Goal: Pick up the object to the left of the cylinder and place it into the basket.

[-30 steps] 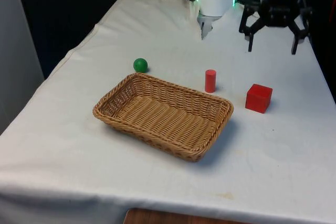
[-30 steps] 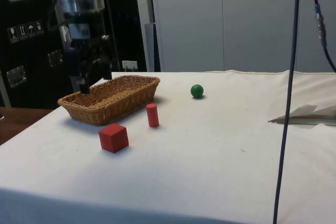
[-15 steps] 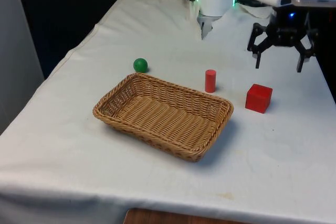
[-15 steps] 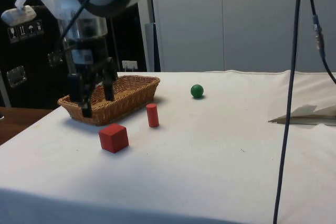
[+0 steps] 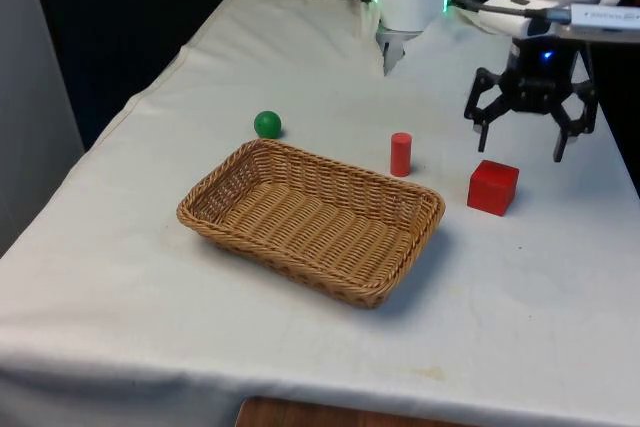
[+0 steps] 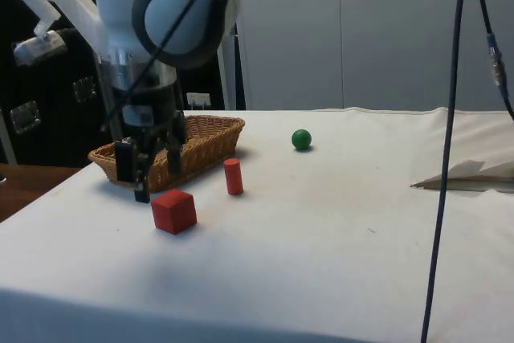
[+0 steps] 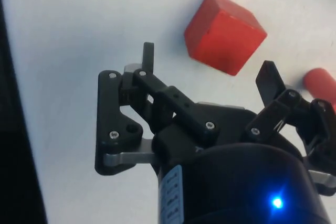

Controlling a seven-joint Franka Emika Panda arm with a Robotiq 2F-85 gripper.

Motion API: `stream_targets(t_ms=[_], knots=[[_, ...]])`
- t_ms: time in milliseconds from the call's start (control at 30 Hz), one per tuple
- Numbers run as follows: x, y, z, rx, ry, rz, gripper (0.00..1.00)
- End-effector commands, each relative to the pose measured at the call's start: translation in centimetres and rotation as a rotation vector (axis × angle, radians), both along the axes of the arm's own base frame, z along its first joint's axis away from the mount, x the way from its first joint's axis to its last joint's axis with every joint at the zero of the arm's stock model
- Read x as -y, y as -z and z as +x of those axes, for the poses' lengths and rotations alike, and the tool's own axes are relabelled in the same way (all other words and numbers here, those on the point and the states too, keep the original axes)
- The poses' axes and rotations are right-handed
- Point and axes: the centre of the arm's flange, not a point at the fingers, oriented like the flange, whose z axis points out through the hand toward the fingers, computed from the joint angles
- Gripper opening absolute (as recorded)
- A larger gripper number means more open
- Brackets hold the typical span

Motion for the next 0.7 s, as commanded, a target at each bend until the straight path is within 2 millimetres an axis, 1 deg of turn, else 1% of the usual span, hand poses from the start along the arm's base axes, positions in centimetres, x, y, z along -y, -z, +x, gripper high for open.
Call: stream_targets(t_ms=[0, 100, 400, 433, 533, 667], knots=[[0.3, 0.3, 0.0, 0.013, 0.001, -0.002, 1.00], [0.5, 0.8, 0.0, 0.005, 0.004, -0.008, 1.00], [2.3, 3.7, -0.4, 0.036, 0.017, -0.032, 1.00], [2.0, 3.2, -0.3, 0.023, 0.016, -0.030, 1.00], [2.4, 4.3, -0.4, 0.043, 0.020, -0.038, 1.00], [2.1, 4.5, -0.3, 0.057, 0.022, -0.047, 1.00]])
